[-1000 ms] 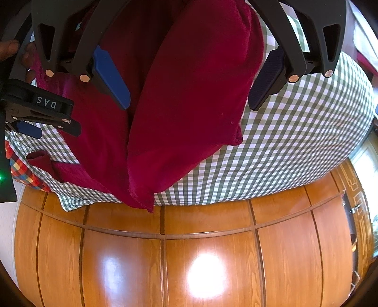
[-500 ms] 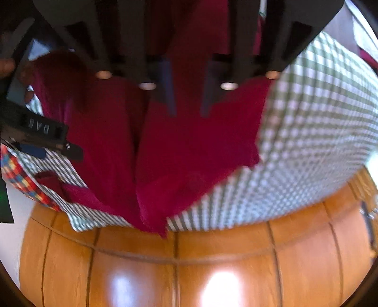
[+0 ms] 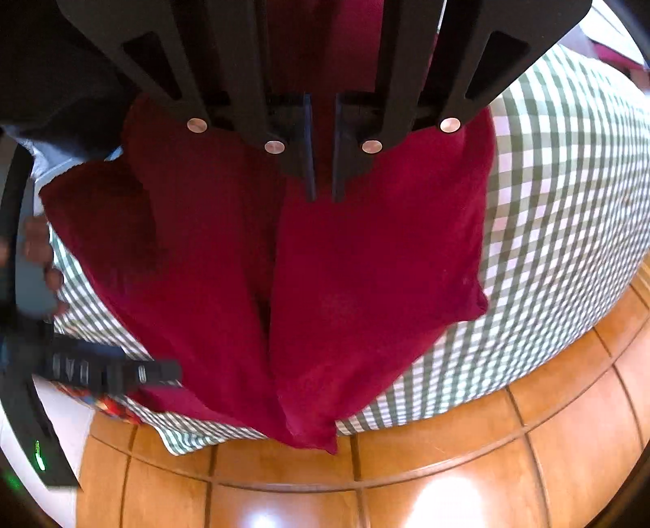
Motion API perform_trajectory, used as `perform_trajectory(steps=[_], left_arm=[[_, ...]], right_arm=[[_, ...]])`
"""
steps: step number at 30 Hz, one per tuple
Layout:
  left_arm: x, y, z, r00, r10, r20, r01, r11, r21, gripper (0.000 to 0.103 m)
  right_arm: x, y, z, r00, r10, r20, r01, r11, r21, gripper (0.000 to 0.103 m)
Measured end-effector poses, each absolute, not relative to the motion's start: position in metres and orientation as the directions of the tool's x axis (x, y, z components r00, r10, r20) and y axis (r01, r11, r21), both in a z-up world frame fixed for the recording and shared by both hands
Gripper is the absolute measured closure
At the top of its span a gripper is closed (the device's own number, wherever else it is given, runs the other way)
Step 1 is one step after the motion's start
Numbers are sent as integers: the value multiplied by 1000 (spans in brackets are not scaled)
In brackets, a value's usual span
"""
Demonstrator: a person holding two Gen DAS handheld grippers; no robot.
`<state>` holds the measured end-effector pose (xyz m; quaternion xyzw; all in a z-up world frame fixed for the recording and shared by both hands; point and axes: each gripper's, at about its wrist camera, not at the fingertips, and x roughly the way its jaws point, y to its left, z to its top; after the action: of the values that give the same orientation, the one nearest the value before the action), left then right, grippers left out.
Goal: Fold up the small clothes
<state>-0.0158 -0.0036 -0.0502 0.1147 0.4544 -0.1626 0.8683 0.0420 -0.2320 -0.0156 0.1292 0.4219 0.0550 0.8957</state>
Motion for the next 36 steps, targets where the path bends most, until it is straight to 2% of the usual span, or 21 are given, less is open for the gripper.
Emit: perform_trajectory(steps=[2,3,6,9,12,14,16,20,25,26,27,28,29,30,31,32,33,34,35,36], left_arm=[[-13,1,-49,542,-185,-820,375,926,39,103],[-11,8,-44,550,-201,-811,352,936,7,103],[-2,33,-24,601,-224,-767,276,959,-63,103],[13,63,-2,659,-204,-724,191,976,-101,103],[24,86,13,685,-167,-709,135,986,-101,103],[21,89,23,693,-199,-693,173,979,-108,103],[15,82,27,680,-245,-691,236,966,-109,103],[4,57,6,567,-364,-739,384,910,-153,103],[-7,16,-34,409,-408,-816,495,851,-178,103],[-9,12,-38,380,-417,-825,507,840,-191,99],[-12,8,-45,342,-424,-839,518,829,-208,88],[-15,6,-49,320,-427,-846,522,825,-219,55],[-20,4,-52,302,-447,-842,532,812,-241,35],[-26,2,-52,307,-450,-838,540,808,-236,34],[-31,0,-53,323,-434,-841,546,811,-209,34],[-34,-2,-54,346,-405,-846,548,820,-168,39],[-36,-4,-57,366,-366,-856,544,830,-122,51],[-36,-3,-61,363,-347,-865,537,836,-110,82],[-35,-3,-65,360,-337,-870,524,845,-110,92],[-34,5,-64,372,-353,-858,507,852,-131,99]], right_arm=[[55,-233,-11,628,273,-729,-27,944,330,5],[63,-233,-8,623,301,-722,-43,935,353,12],[100,-230,-3,591,391,-706,-93,902,421,24],[152,-221,-4,544,452,-707,-128,877,463,28],[192,-210,-7,511,444,-736,-117,884,453,29],[216,-203,-14,499,390,-774,-91,912,401,30],[230,-197,-22,462,398,-792,-88,910,406,31],[231,-187,-29,409,449,-794,-127,890,437,35],[229,-173,-39,362,487,-795,-171,873,457,37],[228,-171,-39,358,495,-791,-175,868,464,37],[229,-169,-40,352,508,-786,-178,861,476,37],[231,-167,-42,348,513,-784,-183,858,481,37],[232,-167,-44,343,514,-786,-186,857,480,37],[232,-167,-43,339,515,-787,-189,857,479,41],[232,-167,-44,338,512,-790,-189,859,476,45],[233,-167,-46,341,508,-791,-186,861,473,53],[234,-168,-47,340,507,-792,-180,862,474,67],[235,-171,-47,340,513,-788,-170,858,485,76],[237,-174,-47,340,520,-783,-163,853,496,90],[237,-176,-47,336,528,-780,-159,848,505,94]])
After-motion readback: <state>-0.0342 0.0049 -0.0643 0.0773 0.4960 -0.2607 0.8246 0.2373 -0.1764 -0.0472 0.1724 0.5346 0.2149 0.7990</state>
